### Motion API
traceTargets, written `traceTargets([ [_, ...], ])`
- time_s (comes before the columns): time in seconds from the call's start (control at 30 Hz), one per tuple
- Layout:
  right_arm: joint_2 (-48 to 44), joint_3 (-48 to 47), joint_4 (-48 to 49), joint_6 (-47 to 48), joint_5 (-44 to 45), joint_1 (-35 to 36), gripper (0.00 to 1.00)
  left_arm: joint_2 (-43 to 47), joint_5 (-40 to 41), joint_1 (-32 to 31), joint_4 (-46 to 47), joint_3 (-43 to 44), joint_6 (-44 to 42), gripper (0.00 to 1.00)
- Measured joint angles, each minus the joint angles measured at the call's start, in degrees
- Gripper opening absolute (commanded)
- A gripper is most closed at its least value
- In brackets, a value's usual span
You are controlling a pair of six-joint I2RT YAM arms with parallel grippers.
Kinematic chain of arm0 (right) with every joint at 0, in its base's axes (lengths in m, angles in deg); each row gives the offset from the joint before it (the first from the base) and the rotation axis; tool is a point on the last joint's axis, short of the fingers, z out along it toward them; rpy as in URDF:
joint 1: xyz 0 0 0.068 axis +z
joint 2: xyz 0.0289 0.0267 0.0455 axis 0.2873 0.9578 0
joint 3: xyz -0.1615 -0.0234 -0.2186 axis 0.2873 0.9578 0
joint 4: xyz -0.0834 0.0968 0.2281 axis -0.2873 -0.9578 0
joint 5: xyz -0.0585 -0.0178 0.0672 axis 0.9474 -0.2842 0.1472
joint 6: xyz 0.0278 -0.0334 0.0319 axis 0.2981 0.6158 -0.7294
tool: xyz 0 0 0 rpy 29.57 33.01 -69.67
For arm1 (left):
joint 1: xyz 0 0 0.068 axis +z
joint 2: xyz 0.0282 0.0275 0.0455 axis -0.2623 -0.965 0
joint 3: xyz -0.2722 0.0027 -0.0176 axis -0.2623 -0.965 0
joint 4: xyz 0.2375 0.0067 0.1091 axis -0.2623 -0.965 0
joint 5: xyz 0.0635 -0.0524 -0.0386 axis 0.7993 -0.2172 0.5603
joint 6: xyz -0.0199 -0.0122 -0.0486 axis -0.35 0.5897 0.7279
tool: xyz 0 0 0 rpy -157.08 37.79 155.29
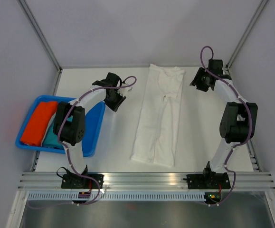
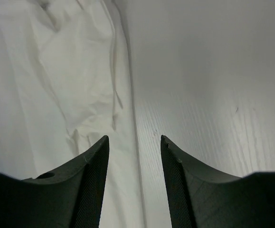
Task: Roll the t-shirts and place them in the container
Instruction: Fold the tshirt
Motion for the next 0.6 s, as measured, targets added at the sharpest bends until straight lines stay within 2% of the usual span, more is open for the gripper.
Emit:
traceTargets([
  [0.1, -2.64, 8.07, 0.2, 1.38, 0.72, 1.36, 0.5, -0.96, 0.81, 1.22, 1.03, 0.22, 0.57, 0.37],
  [0.23, -1.07, 8.26, -0.52, 2.64, 0.46, 2.32, 0.48, -1.73, 1.33, 3.13, 2.38, 1.73, 1.25, 0.37],
  [0.37, 6.36, -2.19, -0.02, 2.05, -0.5, 2.08, 0.51, -1.77, 2.21, 4.35, 3.21, 2.34, 1.77, 0.37],
  [0.6, 25.75, -25.92, 0.66, -4.24, -1.18, 2.08, 0.53, -1.88, 1.9, 4.7, 3.21, 2.73, 1.95, 0.39],
])
